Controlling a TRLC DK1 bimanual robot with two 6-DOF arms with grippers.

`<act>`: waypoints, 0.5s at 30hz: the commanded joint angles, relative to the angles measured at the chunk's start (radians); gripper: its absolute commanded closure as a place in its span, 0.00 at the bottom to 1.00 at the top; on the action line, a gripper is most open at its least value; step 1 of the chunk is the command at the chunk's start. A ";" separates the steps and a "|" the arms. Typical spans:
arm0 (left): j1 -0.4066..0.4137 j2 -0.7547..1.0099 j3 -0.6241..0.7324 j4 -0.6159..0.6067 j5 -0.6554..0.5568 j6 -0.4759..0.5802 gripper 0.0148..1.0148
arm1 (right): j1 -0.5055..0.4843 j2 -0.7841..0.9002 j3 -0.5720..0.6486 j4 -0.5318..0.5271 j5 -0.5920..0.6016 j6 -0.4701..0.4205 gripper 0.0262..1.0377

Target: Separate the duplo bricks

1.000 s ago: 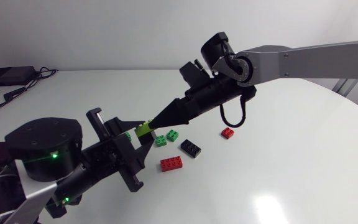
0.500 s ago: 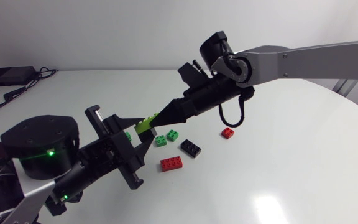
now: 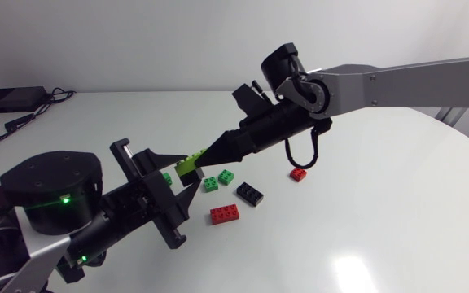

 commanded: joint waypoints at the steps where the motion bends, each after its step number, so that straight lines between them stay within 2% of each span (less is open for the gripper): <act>1: 0.005 -0.034 0.005 0.005 0.006 -0.037 0.22 | -0.025 -0.039 -0.043 0.048 0.022 0.043 0.94; 4: 0.005 -0.033 0.016 0.005 0.001 -0.064 0.15 | -0.059 -0.077 -0.069 0.125 0.043 0.105 0.94; 7: 0.005 -0.017 0.042 0.000 -0.003 -0.104 0.15 | -0.076 -0.108 -0.089 0.184 0.085 0.149 0.93; 10: 0.006 0.010 0.088 -0.014 -0.003 -0.165 0.15 | -0.082 -0.157 -0.135 0.309 0.143 0.238 0.93; 15: 0.048 0.092 0.209 -0.074 0.040 -0.339 0.15 | -0.068 -0.209 -0.173 0.408 0.252 0.289 0.93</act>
